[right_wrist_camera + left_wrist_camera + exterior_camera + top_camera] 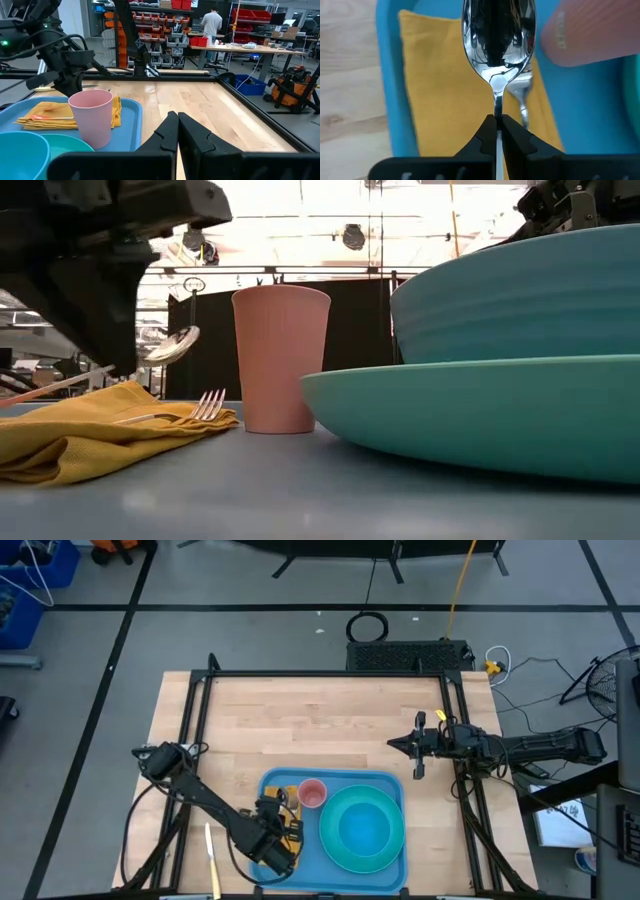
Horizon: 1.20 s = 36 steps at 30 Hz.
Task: Set up tray
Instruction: Put the orange spoon on the yellow napkin
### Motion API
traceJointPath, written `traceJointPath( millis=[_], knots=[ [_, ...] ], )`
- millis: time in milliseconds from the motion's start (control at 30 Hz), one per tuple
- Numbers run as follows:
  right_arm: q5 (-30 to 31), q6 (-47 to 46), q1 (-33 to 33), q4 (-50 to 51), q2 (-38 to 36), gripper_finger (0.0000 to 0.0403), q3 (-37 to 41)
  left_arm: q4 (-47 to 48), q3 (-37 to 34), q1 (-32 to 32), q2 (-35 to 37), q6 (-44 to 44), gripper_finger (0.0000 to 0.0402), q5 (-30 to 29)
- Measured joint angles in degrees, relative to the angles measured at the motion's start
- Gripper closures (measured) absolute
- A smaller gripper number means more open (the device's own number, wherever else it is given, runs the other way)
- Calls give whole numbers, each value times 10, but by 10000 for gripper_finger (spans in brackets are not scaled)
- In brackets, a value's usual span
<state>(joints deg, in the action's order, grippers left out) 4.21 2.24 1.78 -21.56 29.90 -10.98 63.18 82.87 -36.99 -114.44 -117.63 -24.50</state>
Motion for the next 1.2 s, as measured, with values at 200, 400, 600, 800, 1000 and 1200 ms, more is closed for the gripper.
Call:
traceJointPath(
  millis=[200, 400, 600, 800, 1000, 1200],
  knots=[
    [0, 1, 0, 0, 0, 403, 0, -6, 0, 6, -19, -1, 388, 16],
    [1, 1, 0, 0, 0, 403, 0, -23, 0, 6, -40, -5, 393, 22],
    [1, 1, 0, 0, 0, 403, 0, -24, 0, 7, -42, -16, 389, 31],
    [1, 1, 0, 0, 0, 403, 0, -31, 0, 12, -42, -22, 386, 54],
    [1, 0, 0, 0, 0, 403, 0, -35, 1, 13, -42, -46, 386, 65],
    [1, 0, 0, 0, 0, 403, 0, -36, 1, 13, -42, -60, 382, 90]
  ],
)
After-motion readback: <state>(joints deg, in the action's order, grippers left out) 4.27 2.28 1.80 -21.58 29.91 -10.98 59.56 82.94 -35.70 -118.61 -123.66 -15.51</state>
